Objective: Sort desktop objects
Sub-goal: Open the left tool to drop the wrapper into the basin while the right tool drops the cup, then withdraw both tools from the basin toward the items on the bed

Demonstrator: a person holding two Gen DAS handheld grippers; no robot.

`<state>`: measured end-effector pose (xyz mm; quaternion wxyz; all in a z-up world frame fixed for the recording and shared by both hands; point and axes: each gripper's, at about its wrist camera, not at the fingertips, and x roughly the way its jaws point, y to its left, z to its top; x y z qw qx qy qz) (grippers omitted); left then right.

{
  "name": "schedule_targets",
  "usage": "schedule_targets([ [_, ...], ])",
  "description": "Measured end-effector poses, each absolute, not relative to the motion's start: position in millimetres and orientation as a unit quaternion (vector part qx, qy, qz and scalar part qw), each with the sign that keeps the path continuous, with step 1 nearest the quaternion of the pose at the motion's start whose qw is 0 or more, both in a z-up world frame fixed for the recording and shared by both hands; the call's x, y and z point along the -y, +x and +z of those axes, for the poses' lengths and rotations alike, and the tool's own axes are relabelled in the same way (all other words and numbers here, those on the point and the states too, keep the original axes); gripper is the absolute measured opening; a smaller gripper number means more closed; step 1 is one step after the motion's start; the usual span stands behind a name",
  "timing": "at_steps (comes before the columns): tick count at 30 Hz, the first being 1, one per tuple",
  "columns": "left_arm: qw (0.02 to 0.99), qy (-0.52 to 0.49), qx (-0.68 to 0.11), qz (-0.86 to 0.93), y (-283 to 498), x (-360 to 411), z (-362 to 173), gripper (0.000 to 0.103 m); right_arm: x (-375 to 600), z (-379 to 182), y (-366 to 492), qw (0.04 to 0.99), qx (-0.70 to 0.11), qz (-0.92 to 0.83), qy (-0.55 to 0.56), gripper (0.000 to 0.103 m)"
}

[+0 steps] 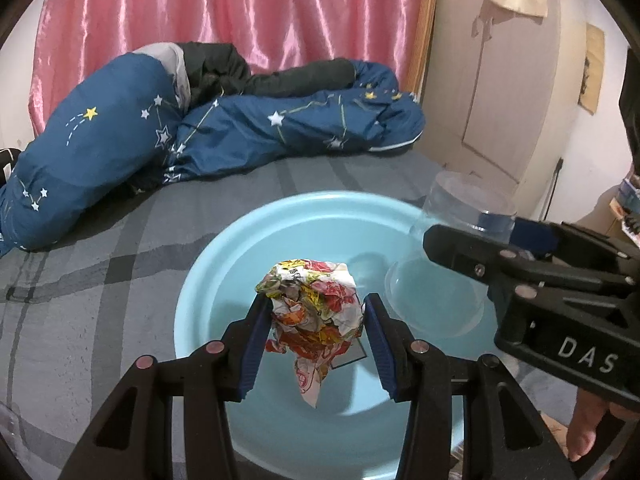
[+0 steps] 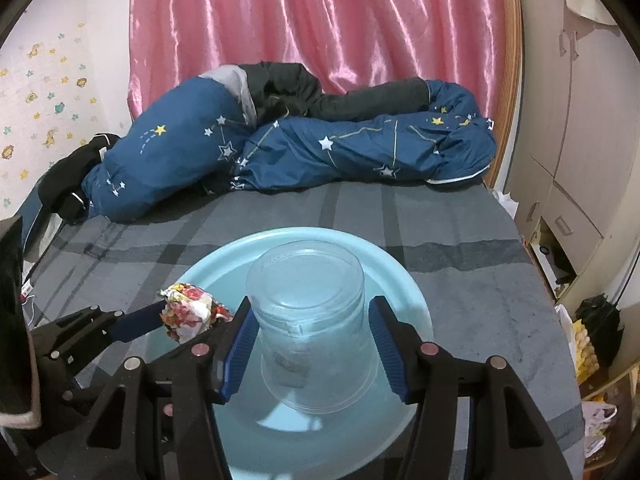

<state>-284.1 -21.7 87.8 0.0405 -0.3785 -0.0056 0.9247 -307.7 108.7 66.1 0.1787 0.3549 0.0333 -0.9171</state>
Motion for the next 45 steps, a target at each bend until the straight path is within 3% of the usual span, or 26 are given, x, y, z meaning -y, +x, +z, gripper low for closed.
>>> schedule_targets([
  [20, 0.031, -0.41, 0.011, 0.912, -300, 20, 59, 0.054, -103, 36, -329, 0.171, -0.025, -0.901, 0.397, 0.063],
  [21, 0.029, -0.409, 0.01, 0.912, -300, 20, 60, 0.058, -103, 36, -329, 0.171, -0.025, -0.9, 0.399, 0.064],
  [23, 0.03, -0.408, 0.011, 0.912, -300, 20, 61, 0.079, -103, 37, -329, 0.17, -0.025, -0.901, 0.399, 0.07],
  [24, 0.03, -0.409, 0.012, 0.912, -300, 21, 61, 0.097, -103, 37, -329, 0.166, -0.027, -0.901, 0.4, 0.077],
  [25, 0.028, -0.41, 0.011, 0.912, -300, 21, 61, 0.103, -103, 37, -330, 0.165, -0.027, -0.902, 0.399, 0.095],
  [26, 0.023, -0.407, 0.006, 0.913, -298, 21, 61, 0.103, -104, 38, -330, 0.163, -0.025, -0.902, 0.399, 0.103],
  [45, -0.002, -0.394, 0.004, 0.919, -261, 36, 97, 0.103, -124, 81, -296, 0.142, -0.016, -0.912, 0.385, 0.103],
])
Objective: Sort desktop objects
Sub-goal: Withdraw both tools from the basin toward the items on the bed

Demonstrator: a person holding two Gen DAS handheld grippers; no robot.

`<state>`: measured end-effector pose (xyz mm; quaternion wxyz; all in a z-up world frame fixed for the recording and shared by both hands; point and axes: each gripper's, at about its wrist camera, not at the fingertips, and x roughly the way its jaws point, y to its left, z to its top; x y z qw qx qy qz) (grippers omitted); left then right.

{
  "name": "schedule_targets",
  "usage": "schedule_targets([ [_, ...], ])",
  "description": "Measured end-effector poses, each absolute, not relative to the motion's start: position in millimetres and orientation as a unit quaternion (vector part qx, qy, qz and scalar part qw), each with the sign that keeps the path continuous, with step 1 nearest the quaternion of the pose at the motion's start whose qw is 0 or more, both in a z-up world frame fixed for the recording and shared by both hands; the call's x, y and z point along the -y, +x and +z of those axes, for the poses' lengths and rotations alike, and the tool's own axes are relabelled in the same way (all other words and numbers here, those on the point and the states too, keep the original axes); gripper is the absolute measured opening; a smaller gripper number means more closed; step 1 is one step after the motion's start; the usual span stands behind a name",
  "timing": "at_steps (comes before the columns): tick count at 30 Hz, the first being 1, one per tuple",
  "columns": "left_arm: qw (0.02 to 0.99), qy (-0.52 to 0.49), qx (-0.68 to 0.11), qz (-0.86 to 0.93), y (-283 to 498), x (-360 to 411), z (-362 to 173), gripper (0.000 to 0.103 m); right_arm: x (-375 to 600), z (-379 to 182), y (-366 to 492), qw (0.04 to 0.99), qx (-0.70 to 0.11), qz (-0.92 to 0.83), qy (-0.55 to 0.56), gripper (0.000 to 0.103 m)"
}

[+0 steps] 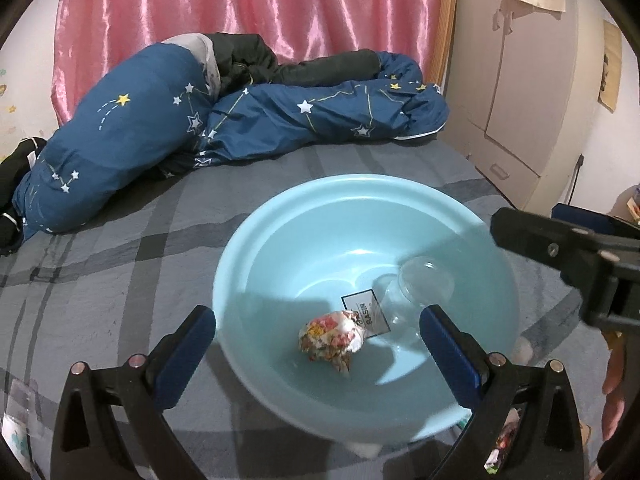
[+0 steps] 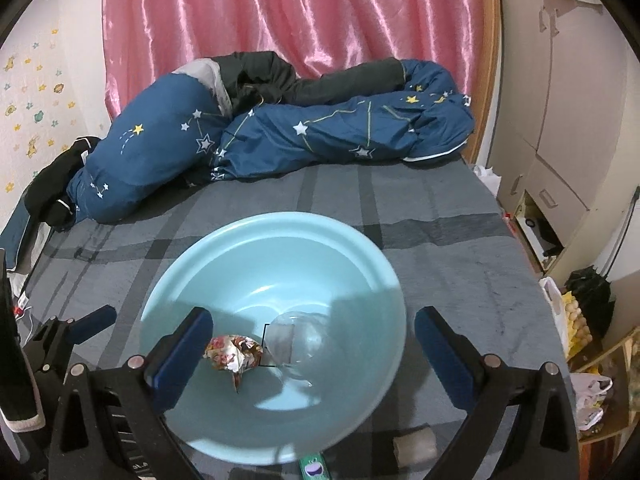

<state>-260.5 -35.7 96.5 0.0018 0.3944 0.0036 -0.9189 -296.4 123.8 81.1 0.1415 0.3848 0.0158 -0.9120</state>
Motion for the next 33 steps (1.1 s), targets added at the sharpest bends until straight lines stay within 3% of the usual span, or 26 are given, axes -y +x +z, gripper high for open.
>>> schedule_targets([
  [17, 0.004, 0.384, 0.008, -0.923, -184, 35, 115, 0.103, -145, 122, -224, 0.149, -0.023, -0.926, 0.345, 0.103],
  [33, 0.0, 0.377, 0.008, -0.926, -129, 36, 105, 0.103, -146, 109, -163, 0.177, -0.034, -0.924, 0.338, 0.103],
])
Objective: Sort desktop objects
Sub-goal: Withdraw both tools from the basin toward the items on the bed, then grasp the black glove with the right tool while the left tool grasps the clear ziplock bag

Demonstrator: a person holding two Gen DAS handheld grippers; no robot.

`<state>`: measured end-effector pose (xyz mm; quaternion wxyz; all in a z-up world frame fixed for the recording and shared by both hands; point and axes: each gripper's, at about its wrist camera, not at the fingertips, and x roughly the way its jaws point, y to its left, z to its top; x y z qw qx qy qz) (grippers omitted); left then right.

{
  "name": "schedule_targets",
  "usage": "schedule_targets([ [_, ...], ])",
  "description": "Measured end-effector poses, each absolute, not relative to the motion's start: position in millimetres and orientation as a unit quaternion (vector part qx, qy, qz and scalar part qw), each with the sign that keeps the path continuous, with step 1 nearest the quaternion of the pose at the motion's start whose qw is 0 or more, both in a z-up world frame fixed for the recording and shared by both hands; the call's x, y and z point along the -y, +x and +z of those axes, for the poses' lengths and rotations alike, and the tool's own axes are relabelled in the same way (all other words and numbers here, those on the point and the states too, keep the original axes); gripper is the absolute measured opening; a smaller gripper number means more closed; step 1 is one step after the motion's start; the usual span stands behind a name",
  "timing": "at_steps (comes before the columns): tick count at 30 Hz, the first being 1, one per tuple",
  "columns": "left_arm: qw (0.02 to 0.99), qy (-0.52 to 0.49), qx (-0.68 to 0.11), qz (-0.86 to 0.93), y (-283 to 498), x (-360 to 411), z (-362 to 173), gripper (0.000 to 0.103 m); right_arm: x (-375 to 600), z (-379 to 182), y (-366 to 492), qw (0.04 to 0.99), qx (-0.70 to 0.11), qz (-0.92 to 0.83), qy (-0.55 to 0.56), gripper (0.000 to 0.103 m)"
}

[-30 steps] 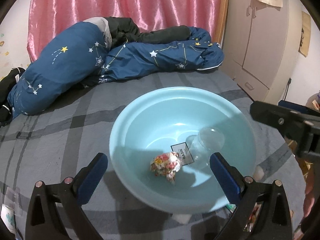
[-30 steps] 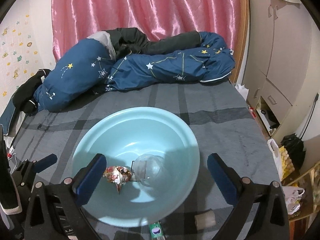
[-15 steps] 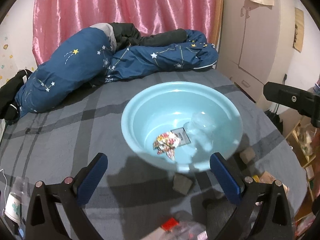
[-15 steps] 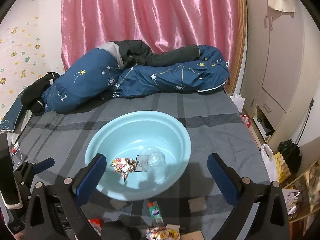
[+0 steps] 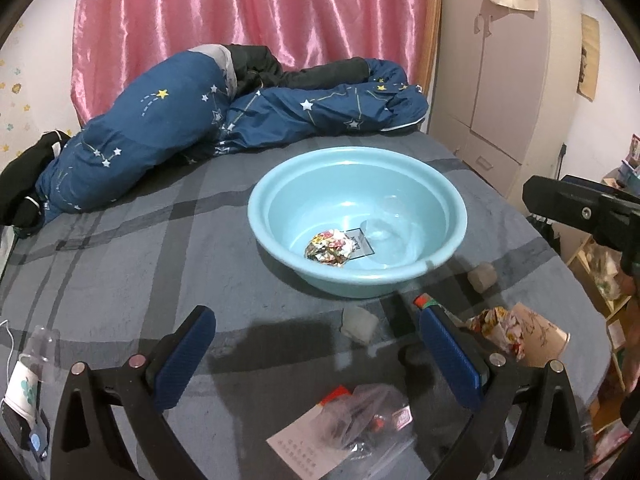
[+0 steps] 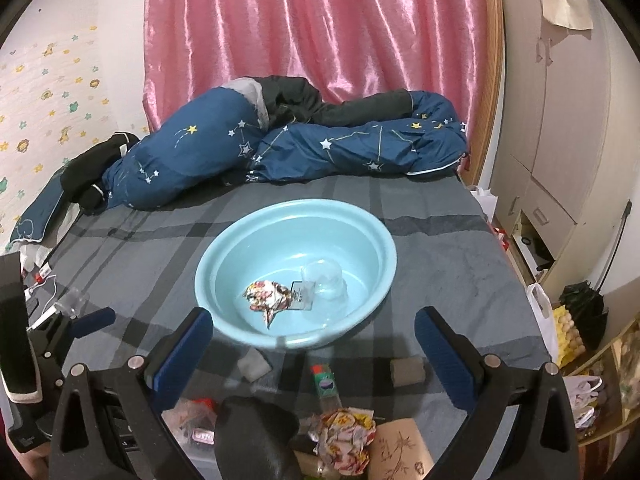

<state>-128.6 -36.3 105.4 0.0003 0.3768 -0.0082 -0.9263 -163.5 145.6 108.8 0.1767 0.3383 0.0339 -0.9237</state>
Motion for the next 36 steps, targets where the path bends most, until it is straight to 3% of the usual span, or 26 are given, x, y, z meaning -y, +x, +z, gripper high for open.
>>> schedule_targets([
  [14, -0.002, 0.366, 0.028, -0.93, -83, 34, 80, 0.103, -140, 81, -123, 0.213, -0.035, -0.916, 0.338, 0.103],
  [36, -0.003, 0.33, 0.015, -0.944, -52, 30, 30, 0.103, -126, 11, -84, 0.195, -0.063, -0.926, 0.316, 0.103],
])
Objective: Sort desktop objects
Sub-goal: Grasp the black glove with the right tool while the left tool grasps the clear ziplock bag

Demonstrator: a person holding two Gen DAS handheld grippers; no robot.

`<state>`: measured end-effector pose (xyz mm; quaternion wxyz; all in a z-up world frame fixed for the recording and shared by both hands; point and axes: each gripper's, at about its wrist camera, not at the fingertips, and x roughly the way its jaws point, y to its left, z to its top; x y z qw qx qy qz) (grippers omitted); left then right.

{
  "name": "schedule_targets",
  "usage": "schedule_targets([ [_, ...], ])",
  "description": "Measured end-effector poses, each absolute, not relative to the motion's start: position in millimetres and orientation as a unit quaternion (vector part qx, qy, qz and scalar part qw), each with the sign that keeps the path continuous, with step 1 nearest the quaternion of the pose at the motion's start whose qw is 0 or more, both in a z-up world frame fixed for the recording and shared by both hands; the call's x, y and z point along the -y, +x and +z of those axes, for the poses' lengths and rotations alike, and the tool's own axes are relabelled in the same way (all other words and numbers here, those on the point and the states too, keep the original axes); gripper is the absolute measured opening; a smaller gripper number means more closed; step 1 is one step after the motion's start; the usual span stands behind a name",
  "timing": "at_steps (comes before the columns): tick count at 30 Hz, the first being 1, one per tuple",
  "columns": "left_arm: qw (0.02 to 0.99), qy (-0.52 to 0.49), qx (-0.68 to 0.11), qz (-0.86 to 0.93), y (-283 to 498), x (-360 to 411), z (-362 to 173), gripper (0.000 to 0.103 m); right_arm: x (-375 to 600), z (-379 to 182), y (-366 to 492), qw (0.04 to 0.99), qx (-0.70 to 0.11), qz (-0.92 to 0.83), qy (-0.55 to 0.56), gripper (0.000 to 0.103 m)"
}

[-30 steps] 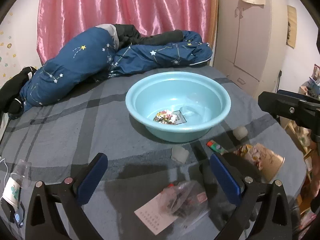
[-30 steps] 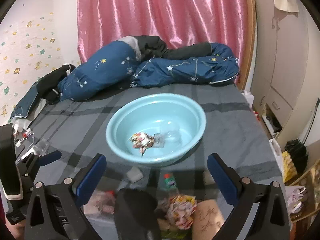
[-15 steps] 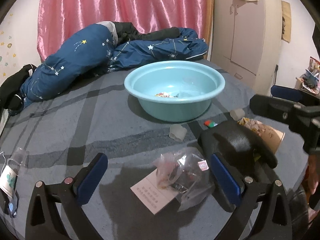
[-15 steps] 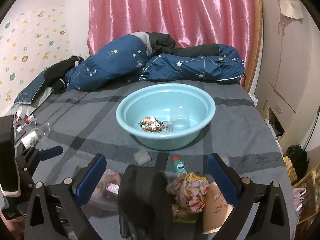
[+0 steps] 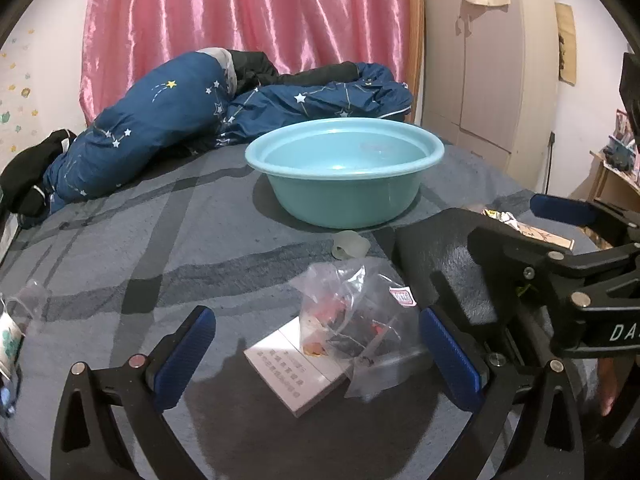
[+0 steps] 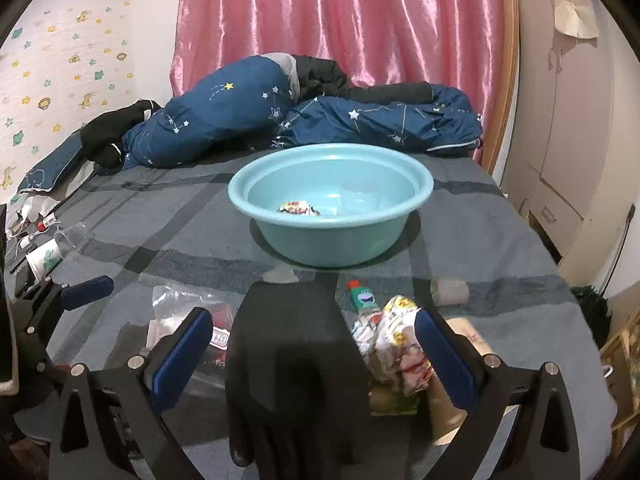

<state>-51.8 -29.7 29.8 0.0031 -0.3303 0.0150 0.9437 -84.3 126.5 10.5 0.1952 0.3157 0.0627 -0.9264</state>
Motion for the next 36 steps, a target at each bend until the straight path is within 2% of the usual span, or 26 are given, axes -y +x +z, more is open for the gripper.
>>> schedule_targets([
  [9, 0.0, -0.337, 0.002, 0.942, -57, 37, 21, 0.103, -125, -13, -89, 0.196, -0.063, -0.92, 0.333, 0.103],
  [18, 0.004, -0.342, 0.001, 0.94, -59, 35, 17, 0.103, -124, -15, -91, 0.197, -0.063, -0.918, 0.337, 0.097],
  [22, 0.006, -0.345, 0.002, 0.939, -59, 33, 16, 0.103, -122, -18, -94, 0.197, -0.067, -0.915, 0.345, 0.091],
  [24, 0.005, -0.346, -0.001, 0.938, -59, 32, 16, 0.103, -122, -19, -95, 0.202, -0.066, -0.913, 0.349, 0.082],
  [25, 0.005, -0.346, -0.001, 0.938, -59, 32, 16, 0.103, -122, -19, -96, 0.205, -0.066, -0.911, 0.353, 0.069],
  [26, 0.005, -0.346, -0.001, 0.938, -60, 31, 16, 0.103, -122, -19, -96, 0.209, -0.065, -0.908, 0.357, 0.051],
  [27, 0.005, -0.346, -0.001, 0.938, -60, 31, 16, 0.103, -122, -19, -97, 0.217, -0.059, -0.903, 0.365, 0.043],
  [29, 0.007, -0.347, -0.002, 0.938, -60, 30, 15, 0.103, -125, -18, -96, 0.225, -0.046, -0.901, 0.367, 0.016],
  [32, 0.008, -0.347, -0.001, 0.938, -61, 30, 16, 0.103, -128, -14, -91, 0.241, -0.045, -0.9, 0.36, 0.011],
  [36, 0.012, -0.351, 0.006, 0.936, -65, 28, 16, 0.103, -131, -5, -85, 0.241, -0.044, -0.907, 0.344, 0.009],
])
